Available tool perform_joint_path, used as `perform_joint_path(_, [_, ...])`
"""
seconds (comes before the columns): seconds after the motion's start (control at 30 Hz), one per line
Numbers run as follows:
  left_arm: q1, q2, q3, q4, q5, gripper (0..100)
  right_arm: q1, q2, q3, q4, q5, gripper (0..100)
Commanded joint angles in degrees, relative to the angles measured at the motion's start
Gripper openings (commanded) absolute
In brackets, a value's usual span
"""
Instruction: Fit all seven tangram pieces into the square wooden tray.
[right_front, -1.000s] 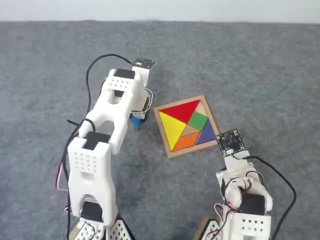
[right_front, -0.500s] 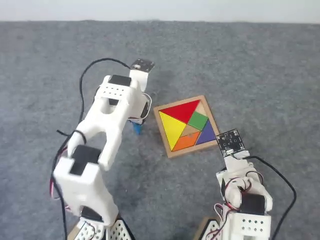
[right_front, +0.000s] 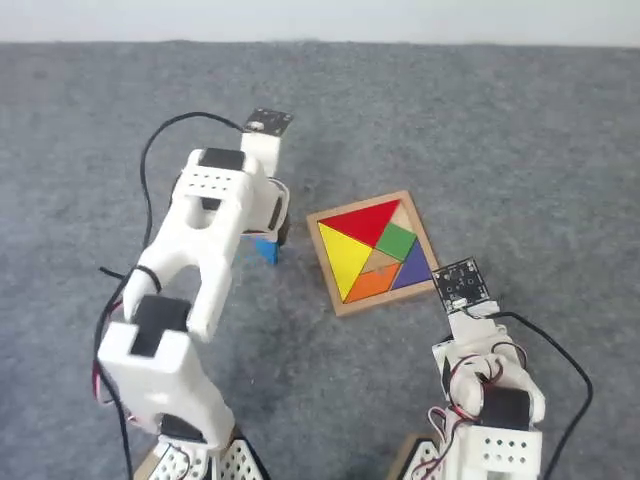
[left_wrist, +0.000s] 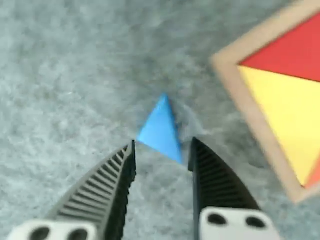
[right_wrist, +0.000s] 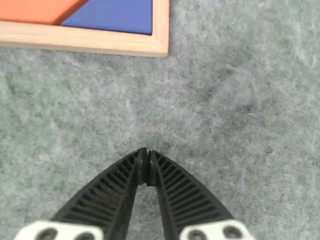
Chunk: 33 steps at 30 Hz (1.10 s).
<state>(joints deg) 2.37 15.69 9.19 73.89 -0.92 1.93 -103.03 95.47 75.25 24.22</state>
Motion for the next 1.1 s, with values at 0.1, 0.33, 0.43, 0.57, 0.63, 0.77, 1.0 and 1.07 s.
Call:
perform_joint_path(0.1, [-1.32, 10.29, -8.92, 0.88, -0.44, 18, -0.22, -0.84, 0.97, 0.13, 0.44, 0.8])
perform_joint_path(0.33, [1.23, 14.86, -11.12, 2.11, -0.18, 15, -0.22, -0.84, 0.97, 0.13, 0.44, 0.8])
perform_joint_path(0.43, [2.29, 15.91, -11.12, 2.02, -0.09, 12, -0.22, -0.84, 0.97, 0.13, 0.44, 0.8])
perform_joint_path(0.57, [5.01, 17.05, -11.12, 2.29, 0.18, 7, -0.22, -0.84, 0.97, 0.13, 0.44, 0.8])
perform_joint_path(0.63, [5.54, 16.79, -11.12, 2.37, 1.41, 5, -0.22, -0.84, 0.97, 0.13, 0.44, 0.8])
perform_joint_path(0.77, [5.27, 13.98, -10.77, 2.29, 1.58, 3, -0.22, -0.84, 0.97, 0.13, 0.44, 0.8])
perform_joint_path(1.0, [4.75, 5.10, -5.76, 2.02, 1.58, 3, -0.22, -0.84, 0.97, 0.13, 0.44, 0.8])
perform_joint_path(1.07, [4.66, 1.85, -4.18, 2.02, 1.58, 3, -0.22, -0.84, 0.97, 0.13, 0.44, 0.8])
